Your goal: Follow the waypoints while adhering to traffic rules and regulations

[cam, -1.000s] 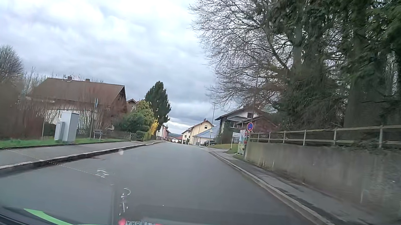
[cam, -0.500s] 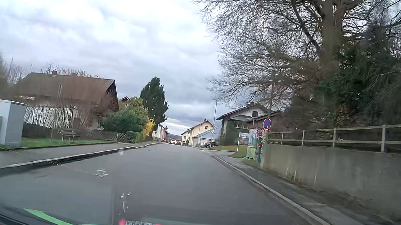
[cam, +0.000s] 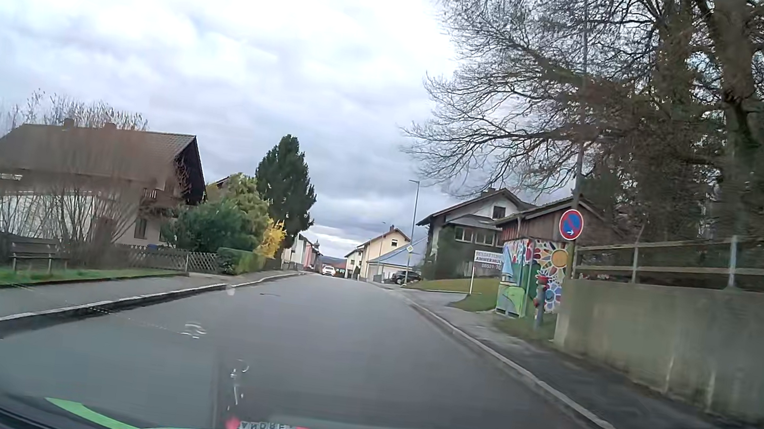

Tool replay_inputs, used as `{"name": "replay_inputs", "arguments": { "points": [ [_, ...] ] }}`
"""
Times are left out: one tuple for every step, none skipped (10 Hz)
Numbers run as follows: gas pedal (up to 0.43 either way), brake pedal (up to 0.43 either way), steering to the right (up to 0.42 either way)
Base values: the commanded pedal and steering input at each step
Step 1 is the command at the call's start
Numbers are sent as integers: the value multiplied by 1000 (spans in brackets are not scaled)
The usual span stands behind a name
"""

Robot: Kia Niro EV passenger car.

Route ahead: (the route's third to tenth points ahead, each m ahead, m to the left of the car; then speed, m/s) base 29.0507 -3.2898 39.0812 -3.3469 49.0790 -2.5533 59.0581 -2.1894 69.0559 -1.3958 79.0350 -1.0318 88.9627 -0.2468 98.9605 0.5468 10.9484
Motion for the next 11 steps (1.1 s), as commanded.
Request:
{"name": "replay_inputs", "arguments": {
  "points": [
    [110,0,1],
    [98,0,1],
    [87,0,1],
    [87,0,0],
    [79,0,1],
    [79,0,0],
    [79,0,0],
    [79,0,0],
    [79,0,0],
    [79,0,0],
    [79,0,0]
  ]
}}
